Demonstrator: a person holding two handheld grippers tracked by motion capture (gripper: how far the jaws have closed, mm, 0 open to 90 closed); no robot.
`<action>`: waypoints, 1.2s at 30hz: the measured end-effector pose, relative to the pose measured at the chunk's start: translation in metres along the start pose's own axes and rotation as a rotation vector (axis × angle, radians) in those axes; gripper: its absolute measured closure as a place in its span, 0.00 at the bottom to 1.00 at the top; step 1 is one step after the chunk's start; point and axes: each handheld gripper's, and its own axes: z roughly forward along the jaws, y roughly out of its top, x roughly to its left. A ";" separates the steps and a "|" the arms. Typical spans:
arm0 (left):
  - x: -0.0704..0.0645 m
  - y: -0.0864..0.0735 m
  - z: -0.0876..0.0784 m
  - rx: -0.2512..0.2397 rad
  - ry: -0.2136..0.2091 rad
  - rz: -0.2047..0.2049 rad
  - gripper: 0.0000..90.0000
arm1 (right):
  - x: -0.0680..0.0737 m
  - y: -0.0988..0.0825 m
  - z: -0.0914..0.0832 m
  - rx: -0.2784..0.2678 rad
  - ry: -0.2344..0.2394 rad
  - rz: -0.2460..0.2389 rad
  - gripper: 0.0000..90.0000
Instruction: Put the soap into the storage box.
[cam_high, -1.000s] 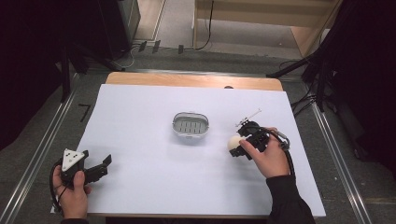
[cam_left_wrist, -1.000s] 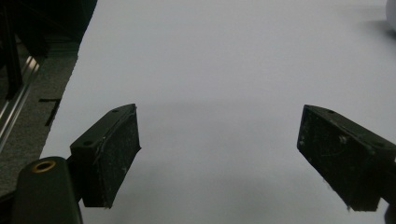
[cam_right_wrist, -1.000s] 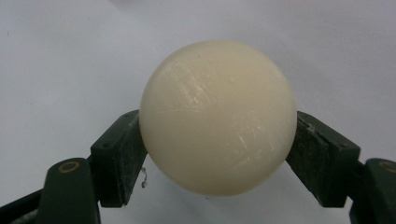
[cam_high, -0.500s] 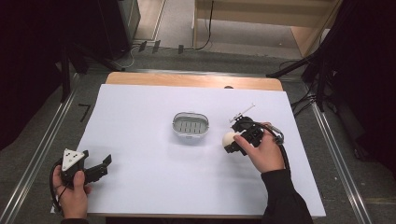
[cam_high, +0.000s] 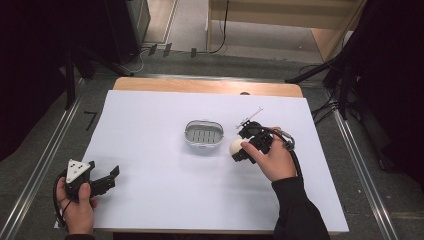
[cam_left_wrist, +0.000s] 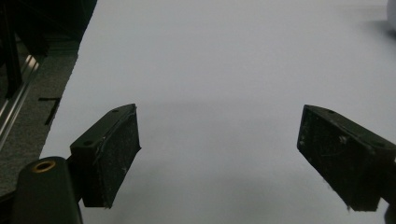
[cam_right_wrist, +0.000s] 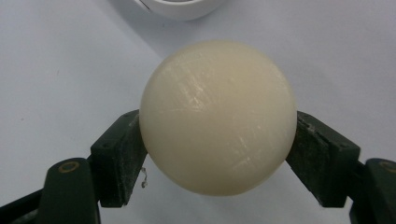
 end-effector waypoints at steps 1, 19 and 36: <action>0.000 0.000 0.000 0.000 0.000 0.000 0.16 | 0.000 0.001 0.000 0.000 0.001 -0.004 0.28; 0.000 0.000 0.000 0.002 0.002 -0.002 0.16 | 0.015 0.020 0.003 -0.003 0.012 -0.032 0.28; 0.000 0.000 0.000 0.003 0.001 -0.006 0.16 | 0.028 0.037 0.003 0.002 0.016 -0.060 0.28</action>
